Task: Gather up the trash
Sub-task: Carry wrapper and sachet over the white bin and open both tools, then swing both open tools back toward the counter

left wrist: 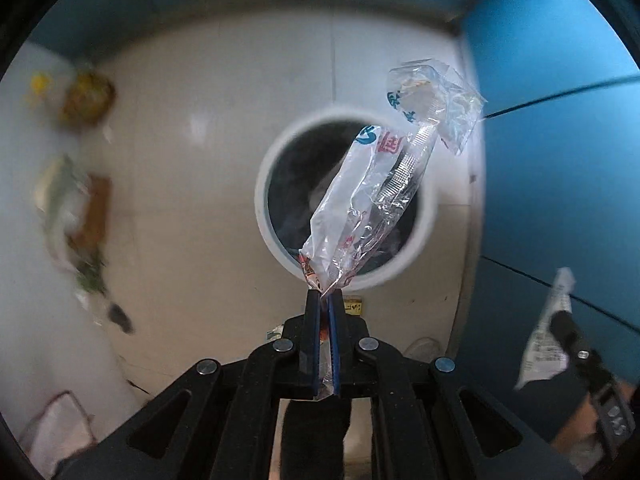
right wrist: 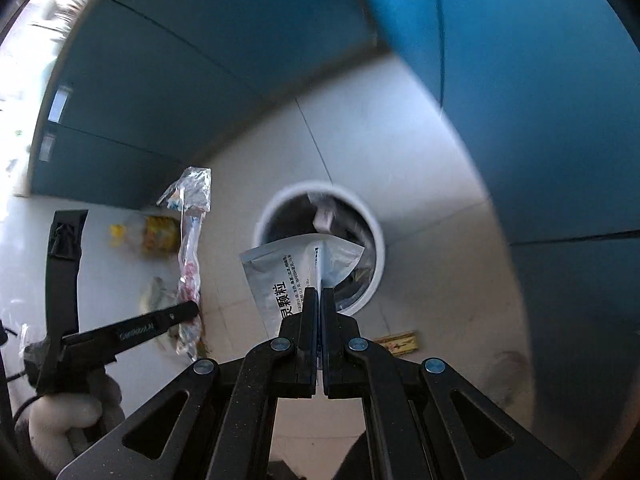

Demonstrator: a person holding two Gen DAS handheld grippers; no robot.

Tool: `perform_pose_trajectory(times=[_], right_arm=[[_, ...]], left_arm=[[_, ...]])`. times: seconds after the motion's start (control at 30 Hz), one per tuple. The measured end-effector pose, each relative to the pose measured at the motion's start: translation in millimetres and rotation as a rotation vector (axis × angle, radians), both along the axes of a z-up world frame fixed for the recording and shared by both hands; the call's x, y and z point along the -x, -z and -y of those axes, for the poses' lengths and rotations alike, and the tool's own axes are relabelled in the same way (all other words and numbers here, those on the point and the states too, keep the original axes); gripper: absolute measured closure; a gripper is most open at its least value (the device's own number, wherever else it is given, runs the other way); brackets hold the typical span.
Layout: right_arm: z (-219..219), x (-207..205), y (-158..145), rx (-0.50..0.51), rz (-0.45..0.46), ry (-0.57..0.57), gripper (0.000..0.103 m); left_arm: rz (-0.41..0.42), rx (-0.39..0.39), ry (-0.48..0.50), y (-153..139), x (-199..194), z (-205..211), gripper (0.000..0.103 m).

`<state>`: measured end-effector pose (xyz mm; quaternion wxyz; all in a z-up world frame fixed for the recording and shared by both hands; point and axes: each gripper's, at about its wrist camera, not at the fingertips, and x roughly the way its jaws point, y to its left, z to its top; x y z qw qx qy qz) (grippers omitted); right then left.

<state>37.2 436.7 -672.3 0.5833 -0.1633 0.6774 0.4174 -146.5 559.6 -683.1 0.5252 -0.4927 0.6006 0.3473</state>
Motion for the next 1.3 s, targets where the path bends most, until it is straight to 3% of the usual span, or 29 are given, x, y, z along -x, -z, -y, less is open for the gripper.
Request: perform_pose_trajectory(times=[0.07, 0.17, 0.23, 0.3, 0.4, 0.47, 0.5, 0.53, 0.6, 0.7, 0.73, 0.8, 0.9, 1.07, 1.3], right_arm=[[-16, 9, 63, 0.034, -0.030, -0.007, 0.102], [-36, 24, 141, 0.072, -0.063, -0.028, 0.102], [-46, 32, 178, 0.085, -0.062, -0.057, 0.102], [-48, 41, 201, 0.091, -0.059, -0.082, 0.102], [-58, 47, 222, 0.109, -0.043, -0.117, 0.098], [-60, 52, 232, 0.141, -0.045, -0.130, 0.095], [-61, 52, 236, 0.152, -0.043, -0.134, 0.082], [-60, 51, 237, 0.156, -0.039, -0.135, 0.074], [-57, 47, 234, 0.158, -0.021, -0.136, 0.059], [-59, 41, 226, 0.160, 0.001, -0.150, 0.050], [-58, 40, 220, 0.156, 0.011, -0.154, 0.048], [-57, 38, 207, 0.157, 0.057, -0.174, 0.029], [-56, 37, 185, 0.159, 0.132, -0.203, 0.004], [-49, 37, 135, 0.165, 0.243, -0.248, 0.002], [-26, 36, 34, 0.143, 0.284, -0.254, 0.002]], left_arm=[[0.011, 0.062, -0.047, 56, 13, -5, 0.101], [0.021, 0.116, -0.090, 111, 24, -6, 0.101], [0.029, 0.143, -0.104, 140, 28, -7, 0.101], [0.036, 0.143, -0.106, 156, 31, -8, 0.098], [0.042, 0.136, -0.112, 162, 34, -8, 0.097], [0.041, 0.128, -0.112, 162, 41, -9, 0.090], [0.033, 0.113, -0.103, 160, 44, -9, 0.075], [0.024, 0.102, -0.096, 155, 42, -8, 0.048], [0.020, 0.066, -0.087, 142, 38, -10, 0.023], [0.016, 0.029, -0.081, 124, 41, -9, 0.019], [0.005, 0.014, -0.080, 119, 38, -15, 0.009], [-0.024, -0.036, -0.064, 106, 38, -19, 0.002], [-0.074, -0.122, -0.034, 80, 43, -17, 0.002], [-0.126, -0.227, -0.013, 32, 48, -2, 0.002], [-0.146, -0.327, -0.028, -61, 53, 28, 0.002]])
